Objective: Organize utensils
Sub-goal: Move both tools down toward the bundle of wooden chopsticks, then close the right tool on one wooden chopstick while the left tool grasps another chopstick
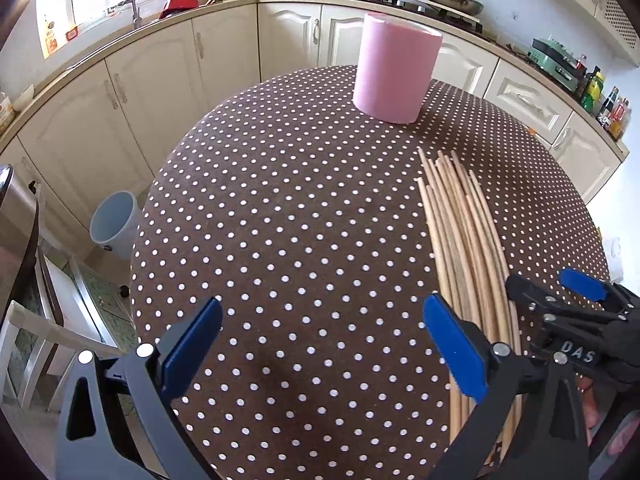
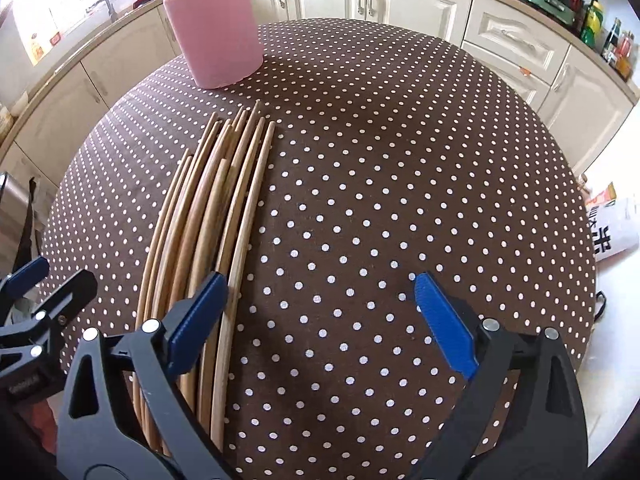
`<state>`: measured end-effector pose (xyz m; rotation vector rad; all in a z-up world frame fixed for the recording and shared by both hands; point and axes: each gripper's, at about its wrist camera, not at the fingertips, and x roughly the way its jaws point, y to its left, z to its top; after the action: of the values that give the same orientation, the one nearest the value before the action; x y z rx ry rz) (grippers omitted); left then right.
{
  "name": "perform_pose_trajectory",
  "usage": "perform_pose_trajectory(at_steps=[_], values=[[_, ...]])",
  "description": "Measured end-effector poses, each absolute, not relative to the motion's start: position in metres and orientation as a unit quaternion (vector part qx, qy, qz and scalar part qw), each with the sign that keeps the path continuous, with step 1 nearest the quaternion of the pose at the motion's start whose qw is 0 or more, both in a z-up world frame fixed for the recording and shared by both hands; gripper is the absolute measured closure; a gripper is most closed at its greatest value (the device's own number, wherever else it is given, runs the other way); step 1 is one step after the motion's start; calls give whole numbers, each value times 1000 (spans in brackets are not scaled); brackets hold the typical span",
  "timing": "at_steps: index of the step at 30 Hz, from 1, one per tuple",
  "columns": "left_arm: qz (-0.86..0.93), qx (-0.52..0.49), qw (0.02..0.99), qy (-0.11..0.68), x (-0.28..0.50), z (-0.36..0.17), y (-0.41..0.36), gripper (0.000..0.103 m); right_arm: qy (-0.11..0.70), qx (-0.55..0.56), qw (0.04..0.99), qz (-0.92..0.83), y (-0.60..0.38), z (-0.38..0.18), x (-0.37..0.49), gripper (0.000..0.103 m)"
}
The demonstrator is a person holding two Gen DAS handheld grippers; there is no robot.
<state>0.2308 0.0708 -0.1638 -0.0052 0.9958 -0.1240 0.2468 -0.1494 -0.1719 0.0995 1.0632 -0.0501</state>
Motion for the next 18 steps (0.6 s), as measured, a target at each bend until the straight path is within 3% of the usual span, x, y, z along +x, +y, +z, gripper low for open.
perform_pose_trajectory(at_steps=[5, 10, 12, 14, 18], values=[[-68, 0, 877, 476, 227, -162, 64, 4, 507, 45, 861, -27, -145, -174, 247, 11], [-73, 1, 876, 477, 226, -161, 56, 4, 502, 17, 864, -32, -132, -179, 257, 24], [-77, 1, 876, 477, 226, -160, 55, 4, 500, 9, 866, -27, -128, -179, 260, 35], [-79, 1, 875, 477, 228, -159, 51, 4, 498, -4, 867, 1, -120, -177, 266, 66], [-91, 4, 874, 477, 229, -158, 43, 4, 496, -19, 868, 36, -113, -176, 265, 77]])
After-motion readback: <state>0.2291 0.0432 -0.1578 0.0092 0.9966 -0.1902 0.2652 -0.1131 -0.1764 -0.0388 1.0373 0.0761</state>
